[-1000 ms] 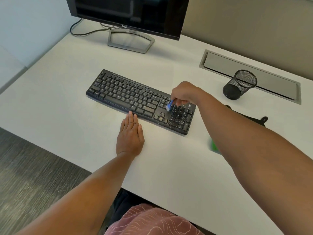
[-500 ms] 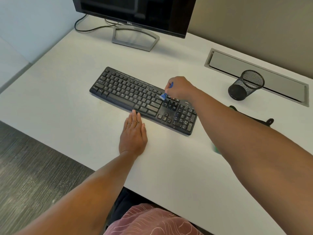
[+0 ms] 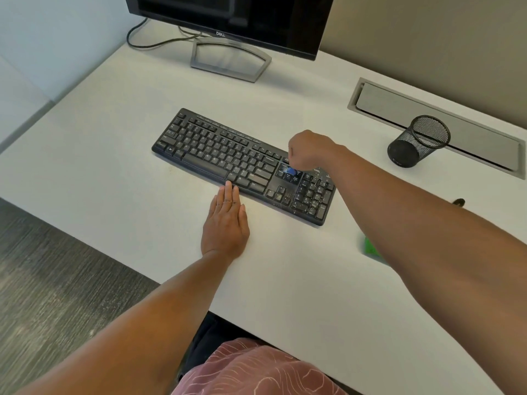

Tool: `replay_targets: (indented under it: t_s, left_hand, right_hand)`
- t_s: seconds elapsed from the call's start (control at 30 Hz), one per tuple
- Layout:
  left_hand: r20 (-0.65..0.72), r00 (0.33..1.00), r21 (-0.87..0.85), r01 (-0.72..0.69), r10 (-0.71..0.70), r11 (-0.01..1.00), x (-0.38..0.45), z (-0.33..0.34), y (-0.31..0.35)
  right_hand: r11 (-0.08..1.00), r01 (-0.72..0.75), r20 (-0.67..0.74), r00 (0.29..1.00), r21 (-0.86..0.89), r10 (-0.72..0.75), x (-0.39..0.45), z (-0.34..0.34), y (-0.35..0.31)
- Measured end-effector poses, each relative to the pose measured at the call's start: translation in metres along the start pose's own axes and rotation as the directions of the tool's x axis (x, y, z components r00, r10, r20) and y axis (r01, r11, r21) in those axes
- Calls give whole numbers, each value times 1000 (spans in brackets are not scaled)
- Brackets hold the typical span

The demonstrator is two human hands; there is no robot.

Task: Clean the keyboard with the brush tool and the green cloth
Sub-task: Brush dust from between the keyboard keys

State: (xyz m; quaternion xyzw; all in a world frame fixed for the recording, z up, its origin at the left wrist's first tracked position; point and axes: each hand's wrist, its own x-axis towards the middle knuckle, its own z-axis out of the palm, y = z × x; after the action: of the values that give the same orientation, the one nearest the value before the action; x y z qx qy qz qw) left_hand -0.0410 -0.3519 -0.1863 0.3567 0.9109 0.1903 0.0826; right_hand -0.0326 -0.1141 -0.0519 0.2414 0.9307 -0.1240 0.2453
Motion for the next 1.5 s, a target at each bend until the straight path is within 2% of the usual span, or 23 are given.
replay_targets:
  t_s: [0.1,0.27,0.3,0.4,0.47,0.53,0.67,0.83,0.93,1.0,1.07,1.17,1.23,1.27,1.33,1.4,1.43,1.5]
  left_hand:
    - [-1,1000,5,-3,3,1000,0,-1,1]
    - [1,1000,2,8,-8,1000,0,0,0]
    - [2,1000,2,11,-11,1000,0,0,0]
    - [1,1000,1,9,-9,1000,0,0,1]
    - [-1,1000,2,9,-9,1000,-1,0,1]
    - [0,1000,3,7,-7,1000,-1,1,1]
    - [12,1000,6,13,-13,1000,-1,1,-1]
    - [4,1000,-2,8,-8,1000,0,2,0]
    - [0,1000,0,7,-7,1000,0,1,0]
    - [5,1000,-4,16,-15,1000,0,0,0]
    - [4,1000,-2,17,-17,1000,-1,0,0]
    - [2,1000,-2,13,-13,1000,-1,-1,1]
    - [-1,1000,0,11,-11,1000,-1,-1,1]
    - [-5,1000,0,8,-8,1000,-1,-1,1]
    - [-17,1000,-6,5,-5,1000,0,0,1]
    - [-15,1000,-6,6,-6,1000,1,0,1]
    - [-11,1000,-4,6,-6,1000,1,1,0]
    - [-7,1000,0,5,-5,1000,0,1,0]
  right_hand:
    - [994,-47,46,998,-95,52,-3,-4,2]
    - [985,44,-88,996,166,-29,6,-3,-6]
    - [988,42,-92,995,149,-29,6,-1,-7]
    - [998,-8,10,1000,-68,9,-1,0,-5]
    - [988,-37,45,998,-147,44,-3,-5,-6]
    - [991,-25,47,998,-132,31,0,-10,-8]
    - [998,36,-62,998,59,-32,10,-4,-11]
    - [985,-6,38,999,-174,13,3,-1,-7]
    - [995,-13,15,1000,-100,14,6,-8,-5]
    - [1000,5,-70,998,14,-4,11,-9,-5]
    - [999,7,-123,992,52,0,12,-7,-5]
    - [996,-34,-23,999,-80,32,6,-3,0]
    - [985,-81,-3,997,-154,81,4,-6,3]
    - [986,-75,0,997,-149,75,4,-8,5]
    - [998,-60,-28,998,4,60,9,-10,9]
    - [985,-66,-117,989,161,85,12,-7,10]
    - [976,-75,-138,985,202,104,12,-5,11]
    - [973,-106,-90,988,206,127,10,2,13]
